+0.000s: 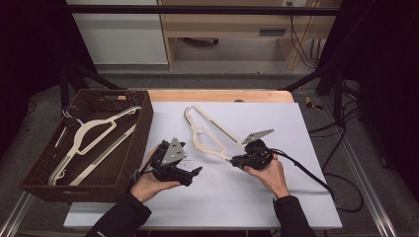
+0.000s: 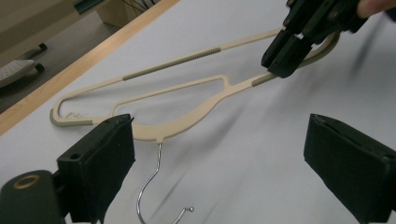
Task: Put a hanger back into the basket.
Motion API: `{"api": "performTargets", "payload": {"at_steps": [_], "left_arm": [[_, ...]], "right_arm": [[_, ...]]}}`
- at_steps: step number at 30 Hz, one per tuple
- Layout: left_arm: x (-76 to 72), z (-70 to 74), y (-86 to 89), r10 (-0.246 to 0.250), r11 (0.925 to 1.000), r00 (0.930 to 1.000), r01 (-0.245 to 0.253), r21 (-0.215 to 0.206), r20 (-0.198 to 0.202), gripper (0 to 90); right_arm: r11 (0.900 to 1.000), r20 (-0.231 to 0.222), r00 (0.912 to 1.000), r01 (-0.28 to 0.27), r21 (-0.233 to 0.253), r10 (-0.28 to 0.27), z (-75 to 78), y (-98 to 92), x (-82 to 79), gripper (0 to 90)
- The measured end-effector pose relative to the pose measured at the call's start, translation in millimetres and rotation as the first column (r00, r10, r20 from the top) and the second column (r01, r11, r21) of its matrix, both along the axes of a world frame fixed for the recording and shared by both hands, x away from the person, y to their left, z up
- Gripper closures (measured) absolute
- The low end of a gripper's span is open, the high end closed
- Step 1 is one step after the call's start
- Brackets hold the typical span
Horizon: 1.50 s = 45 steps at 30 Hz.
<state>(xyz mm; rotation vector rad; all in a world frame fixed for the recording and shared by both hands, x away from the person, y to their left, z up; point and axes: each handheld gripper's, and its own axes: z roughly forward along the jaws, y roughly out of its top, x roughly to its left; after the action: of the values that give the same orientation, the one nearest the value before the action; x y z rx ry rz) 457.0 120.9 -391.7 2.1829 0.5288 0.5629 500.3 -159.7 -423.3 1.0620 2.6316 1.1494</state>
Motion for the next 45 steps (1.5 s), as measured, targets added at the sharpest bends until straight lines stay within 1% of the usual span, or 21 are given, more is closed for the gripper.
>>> {"api": "performTargets", "payload": {"at_steps": [2,4,10,12,16,19,21,24,25,27,30,31,33,34,36,38,39,40,42,43,45], "left_arm": [[7.0,-8.4,-9.4,-0.004,0.9997,1.0000,0.005,0.026,-0.007,9.5],[12.8,-15.0,-16.5,-0.010,0.9987,0.9999,0.011,0.050,-0.011,9.9],[29.9,-27.0,-28.1,-0.030,0.9971,0.9988,0.033,0.069,-0.039,14.8],[36.2,-29.4,-31.1,-0.032,0.9965,0.9989,0.035,0.076,-0.035,17.5],[48.6,-35.1,-38.0,-0.046,0.9927,0.9985,0.049,0.111,-0.029,23.5],[55.6,-40.5,-43.3,-0.072,0.9881,0.9972,0.074,0.135,-0.021,27.7],[59.1,-43.9,-46.7,-0.085,0.9868,0.9963,0.086,0.137,-0.016,29.5],[63.1,-49.1,-50.2,-0.104,0.9796,0.9946,0.102,0.173,0.000,33.4],[64.2,-50.7,-50.8,-0.112,0.9749,0.9937,0.109,0.194,0.004,34.8],[65.6,-54.6,-52.2,-0.114,0.9714,0.9935,0.110,0.211,0.008,38.0],[66.0,-59.1,-54.3,-0.123,0.9619,0.9921,0.113,0.249,0.024,44.1],[65.7,-60.0,-54.7,-0.119,0.9623,0.9924,0.107,0.250,0.031,46.7],[65.7,-58.5,-53.7,-0.120,0.9615,0.9916,0.104,0.254,0.049,53.2],[65.4,-56.7,-52.8,-0.120,0.9627,0.9916,0.104,0.250,0.049,56.8],[64.2,-54.8,-51.6,-0.136,0.9589,0.9891,0.117,0.259,0.056,58.1],[62.6,-53.9,-51.6,-0.152,0.9532,0.9863,0.129,0.273,0.064,60.3],[61.9,-53.7,-52.1,-0.159,0.9490,0.9850,0.134,0.286,0.068,61.4],[61.4,-53.3,-52.7,-0.166,0.9436,0.9837,0.139,0.301,0.068,62.6],[60.6,-53.1,-53.7,-0.184,0.9344,0.9804,0.153,0.322,0.070,64.3],[59.8,-53.3,-53.9,-0.192,0.9343,0.9786,0.160,0.318,0.073,65.1],[58.3,-51.9,-54.2,-0.211,0.9298,0.9748,0.178,0.322,0.072,66.7]], "right_arm": [[1.000,0.003,1.0000,-0.004,-0.006,0.004,0.6,-0.7,-0.3,79.9],[1.000,0.003,1.0000,-0.003,0.001,0.003,1.0,-0.7,-0.7,79.9],[1.000,0.001,1.0000,-0.007,0.000,0.007,2.2,-1.1,-0.9,79.9],[1.000,0.000,1.0000,-0.009,-0.001,0.009,2.3,-1.3,-0.8,79.9],[1.000,-0.003,0.9999,-0.011,-0.001,0.011,2.4,-1.4,-1.0,79.9],[1.000,-0.001,0.9999,-0.015,0.001,0.015,3.0,-1.8,-0.9,79.9],[1.000,-0.005,0.9998,-0.019,0.000,0.019,3.3,-2.2,-0.6,79.9],[1.000,-0.008,0.9999,-0.011,0.005,0.011,2.9,-1.1,-0.8,79.9],[1.000,-0.010,0.9999,-0.011,0.005,0.011,3.0,-1.2,-0.7,79.8],[1.000,-0.011,0.9998,-0.014,0.005,0.014,3.5,-1.3,-0.7,79.9],[1.000,-0.011,0.9997,-0.020,0.006,0.020,3.7,-1.6,-0.6,79.8],[1.000,-0.017,0.9998,-0.013,0.007,0.013,4.0,-1.0,-1.2,79.8],[1.000,-0.012,0.9998,-0.018,0.008,0.018,2.9,-1.0,-0.7,79.8],[1.000,-0.014,0.9997,-0.019,0.003,0.019,3.0,-0.9,-0.7,79.7],[1.000,-0.014,0.9996,-0.023,0.018,0.023,3.5,-1.2,-0.6,79.7],[0.999,-0.014,0.9994,-0.033,0.020,0.033,4.1,-1.6,-0.7,79.5],[0.999,-0.006,0.9991,-0.042,0.019,0.043,3.5,-1.7,-0.4,79.5],[0.999,-0.002,0.9994,-0.036,0.019,0.036,3.4,-1.0,-0.7,79.3],[0.999,0.006,0.9986,-0.052,0.013,0.052,3.1,-1.2,-0.7,78.8],[0.999,0.007,0.9989,-0.047,0.014,0.047,2.9,-0.5,-1.2,78.1],[0.998,0.017,0.9981,-0.059,0.015,0.059,3.1,-0.5,-1.4,73.7]]}}
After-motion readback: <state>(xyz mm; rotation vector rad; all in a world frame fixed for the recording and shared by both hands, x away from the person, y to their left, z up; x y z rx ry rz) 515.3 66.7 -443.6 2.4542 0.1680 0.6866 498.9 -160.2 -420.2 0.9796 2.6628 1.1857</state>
